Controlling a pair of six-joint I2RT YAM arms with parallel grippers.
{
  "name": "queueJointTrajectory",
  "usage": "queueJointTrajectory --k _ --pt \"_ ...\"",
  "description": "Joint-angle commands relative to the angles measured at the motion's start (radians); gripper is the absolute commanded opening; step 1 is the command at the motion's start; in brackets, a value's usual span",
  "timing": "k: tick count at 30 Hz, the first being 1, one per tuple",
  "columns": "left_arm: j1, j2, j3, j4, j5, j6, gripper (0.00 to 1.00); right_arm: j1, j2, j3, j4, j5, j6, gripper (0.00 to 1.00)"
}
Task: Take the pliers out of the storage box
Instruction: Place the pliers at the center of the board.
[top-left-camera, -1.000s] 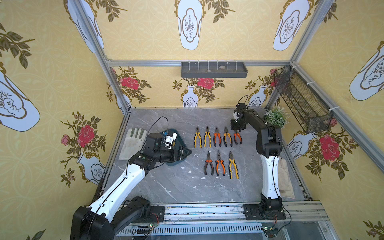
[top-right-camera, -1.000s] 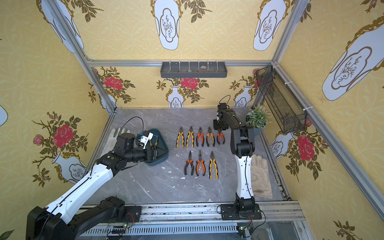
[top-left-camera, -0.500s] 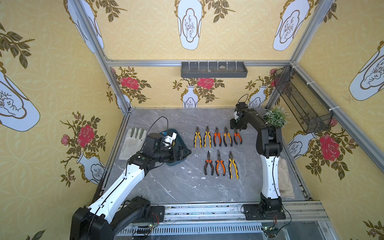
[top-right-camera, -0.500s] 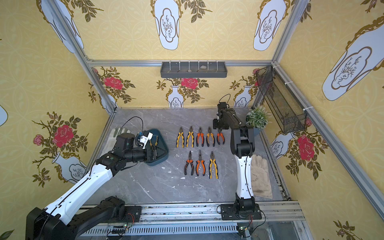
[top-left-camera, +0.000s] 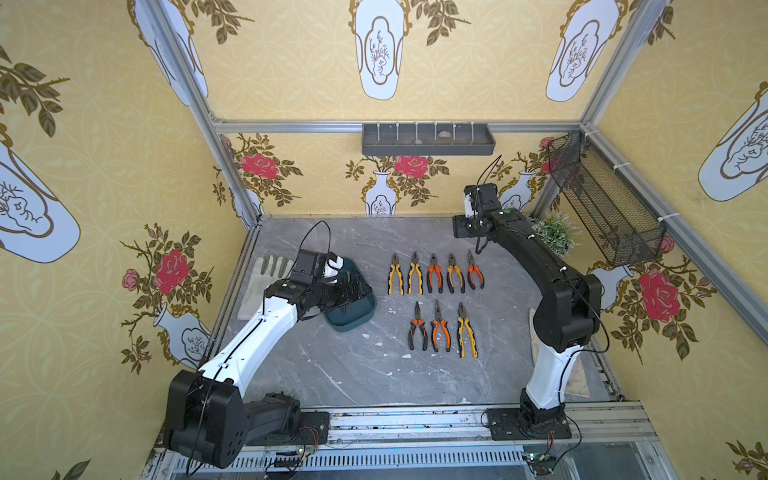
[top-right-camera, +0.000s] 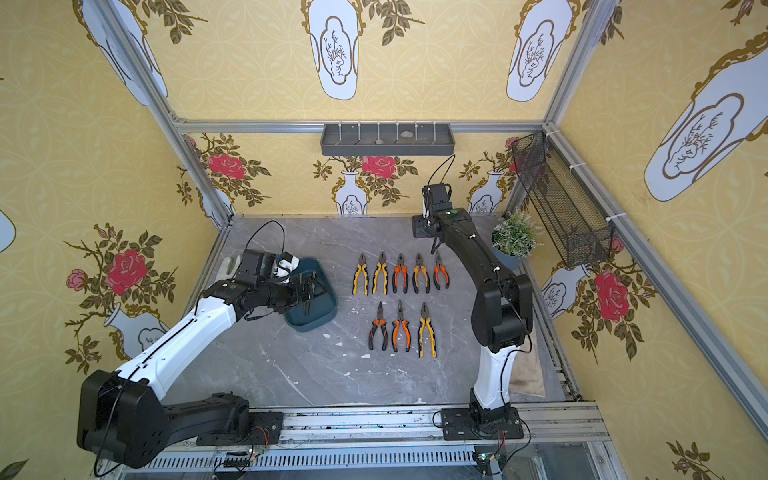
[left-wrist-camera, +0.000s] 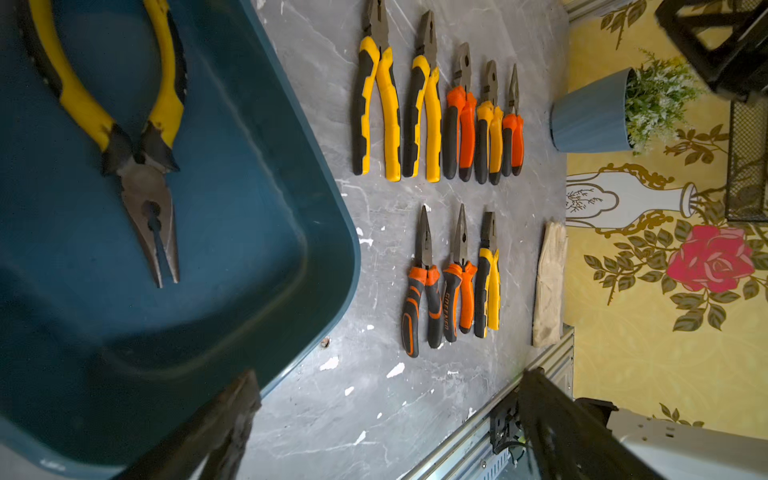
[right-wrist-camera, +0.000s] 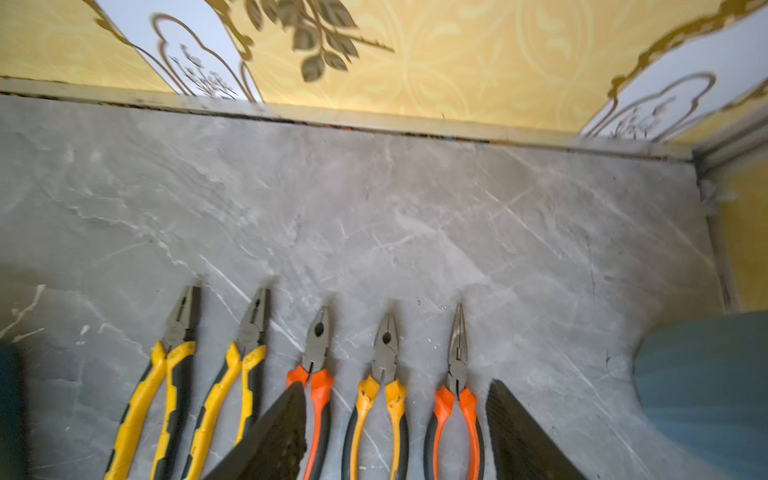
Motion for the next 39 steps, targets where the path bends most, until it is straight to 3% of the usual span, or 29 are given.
queueJointTrajectory --k 1,8,20,39 --pt "0.002 0.013 0.021 0.027 0.005 -0.01 0.98 -0.035 0.045 -0.012 -0.046 -0.017 0.055 0.7" --pt "0.002 -0.001 0.001 0.034 0.0 -0.025 0.98 -0.125 0.18 0.027 -0.044 -0.127 0.087 0.68" --pt "0.002 -0.009 -0.039 0.048 0.012 -0.008 0.95 -0.125 0.345 0.11 -0.084 -0.051 0.051 0.53" --pt "0.002 -0.038 -0.084 0.07 0.02 -0.016 0.95 -0.096 0.328 0.006 -0.055 -0.029 0.046 0.43"
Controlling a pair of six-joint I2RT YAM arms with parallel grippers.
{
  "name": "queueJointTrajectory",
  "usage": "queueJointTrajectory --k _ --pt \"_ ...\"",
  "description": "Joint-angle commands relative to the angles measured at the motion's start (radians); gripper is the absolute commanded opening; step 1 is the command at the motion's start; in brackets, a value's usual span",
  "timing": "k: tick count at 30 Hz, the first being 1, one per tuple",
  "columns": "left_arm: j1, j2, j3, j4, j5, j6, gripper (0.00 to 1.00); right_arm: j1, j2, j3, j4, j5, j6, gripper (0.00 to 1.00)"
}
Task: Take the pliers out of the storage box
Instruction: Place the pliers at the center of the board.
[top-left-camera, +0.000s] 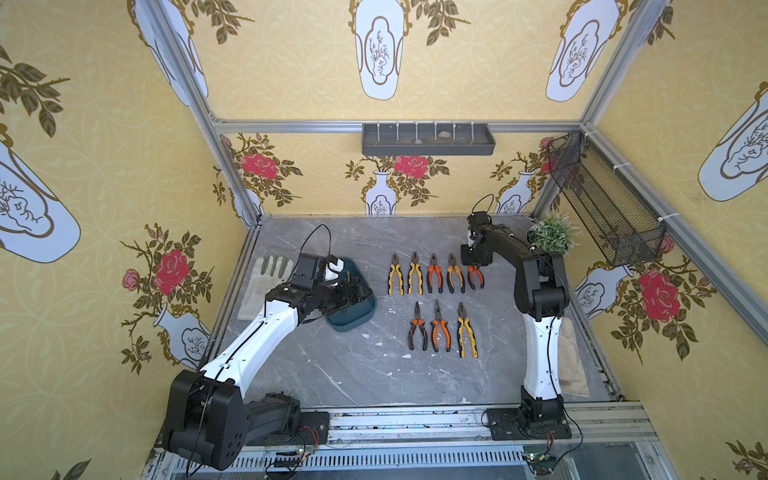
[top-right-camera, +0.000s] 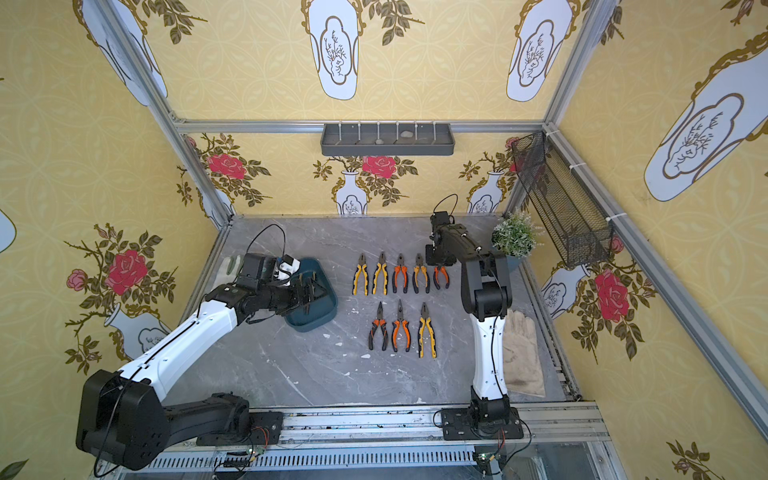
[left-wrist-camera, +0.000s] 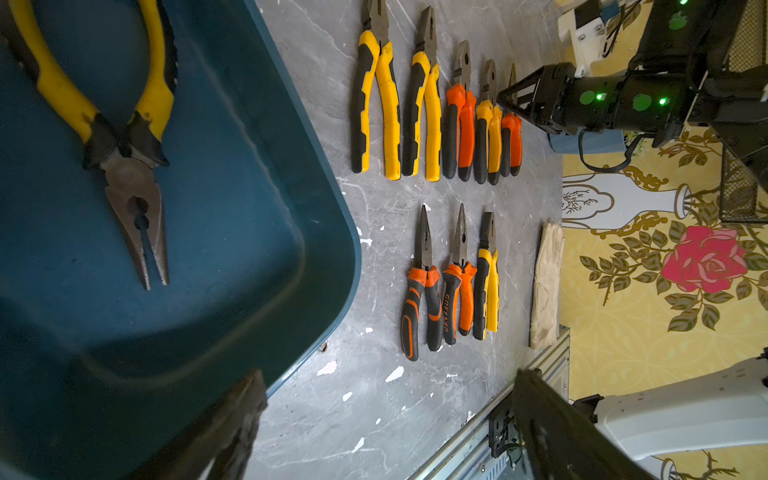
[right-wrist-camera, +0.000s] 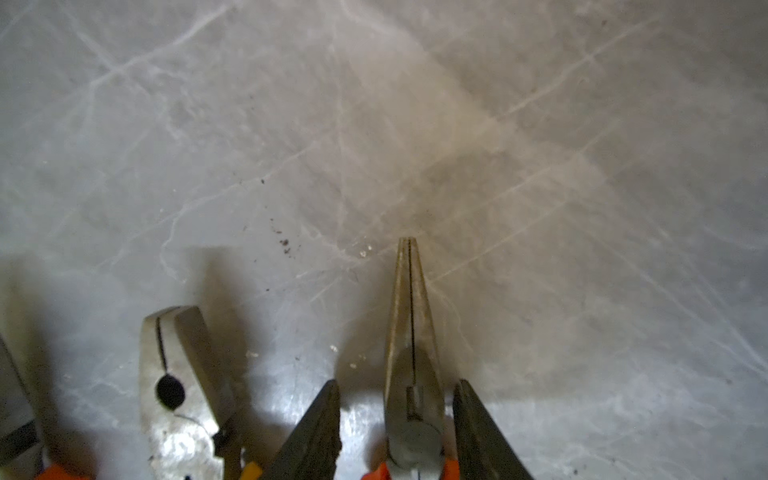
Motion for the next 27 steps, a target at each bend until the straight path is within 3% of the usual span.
queueJointTrajectory --k 1,17,27 --pt "0.001 -0.011 -0.013 0.015 0.01 0.002 0.95 0.001 -0.012 -0.016 -0.01 0.016 0.002 0.42" --pt "0.001 -0.04 -0.029 0.013 0.01 -0.007 0.94 0.001 -0.055 -0.071 0.019 0.017 0.0 0.38" --pt "0.001 -0.04 -0.031 0.008 0.011 -0.004 0.94 0.008 -0.043 -0.056 0.016 0.022 -0.093 0.37"
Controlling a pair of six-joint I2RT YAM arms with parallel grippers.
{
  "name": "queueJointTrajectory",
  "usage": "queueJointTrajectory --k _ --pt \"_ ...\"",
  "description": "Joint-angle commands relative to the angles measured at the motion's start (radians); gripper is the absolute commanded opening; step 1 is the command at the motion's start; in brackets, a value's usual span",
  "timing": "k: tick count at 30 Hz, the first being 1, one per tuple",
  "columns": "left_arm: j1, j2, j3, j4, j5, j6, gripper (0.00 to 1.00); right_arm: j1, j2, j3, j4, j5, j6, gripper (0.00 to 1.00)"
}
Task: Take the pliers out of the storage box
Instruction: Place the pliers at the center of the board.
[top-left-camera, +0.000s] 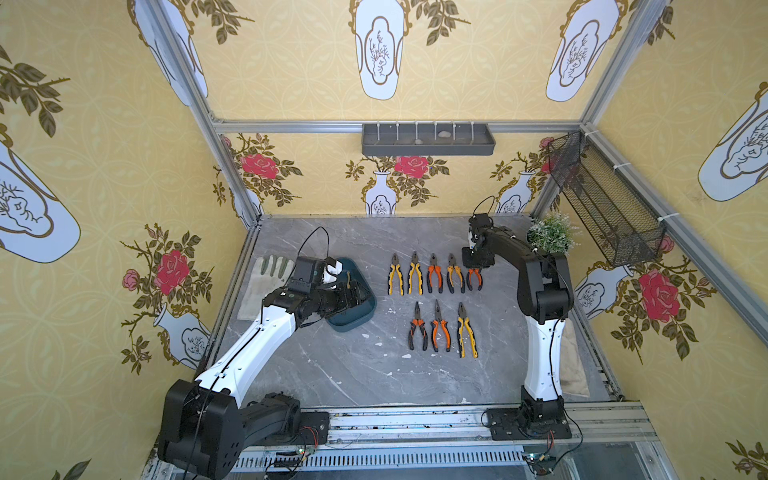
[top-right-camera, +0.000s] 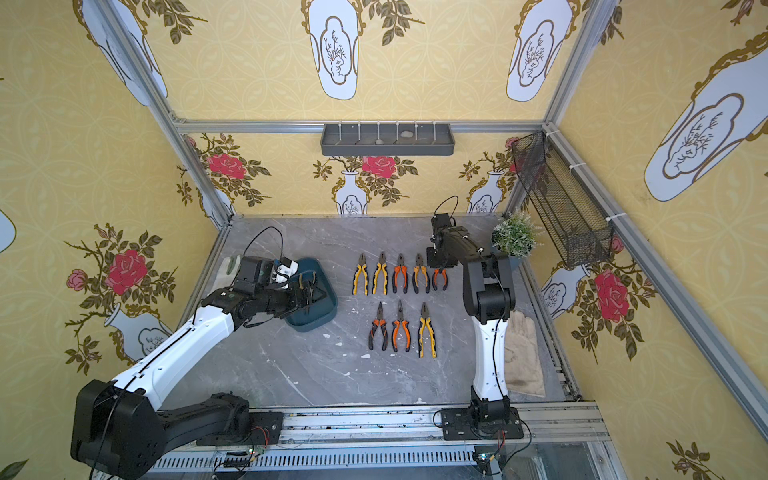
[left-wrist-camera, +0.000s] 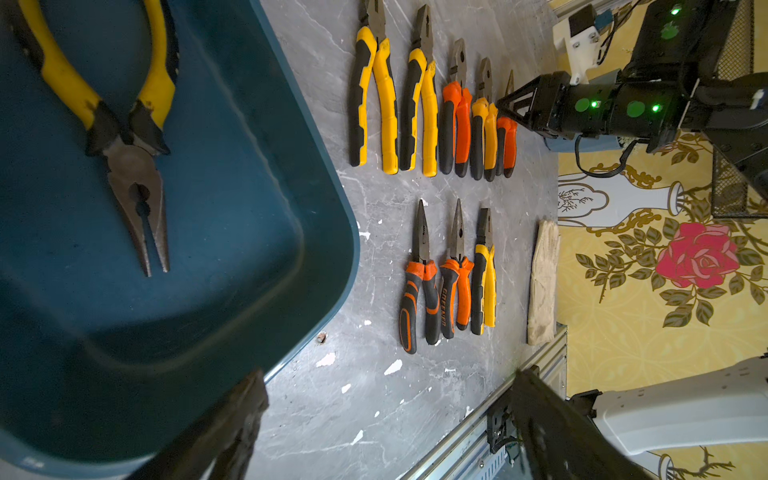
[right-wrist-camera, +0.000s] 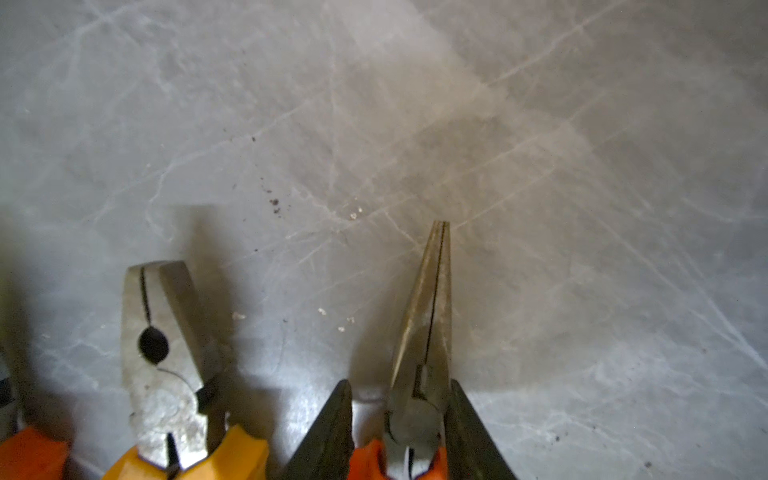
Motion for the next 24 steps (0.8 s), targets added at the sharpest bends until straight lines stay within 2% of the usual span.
queueJointTrajectory --k 1,12,14,17,18,24 --pt "0.001 0.0 -0.007 0.01 0.01 0.003 0.94 0.006 0.004 0.006 -0.004 0.013 -0.058 0.37" --pt "0.001 0.005 -0.007 0.007 0.013 0.002 0.94 0.006 0.003 -0.001 0.004 0.012 -0.104 0.35" --pt "0.001 0.006 -0.008 0.008 0.014 0.001 0.94 0.005 0.006 0.001 0.004 0.026 -0.096 0.39" --pt "0.001 0.004 -0.007 0.007 0.013 0.001 0.94 0.001 0.01 0.009 0.003 0.043 -0.078 0.59" --pt "0.001 0.004 -0.006 0.007 0.013 0.001 0.94 0.001 0.01 0.013 0.004 0.046 -0.075 0.62" --pt "0.001 0.008 -0.004 0.004 0.015 0.002 0.94 -0.001 -0.013 0.077 0.032 0.063 -0.076 0.68"
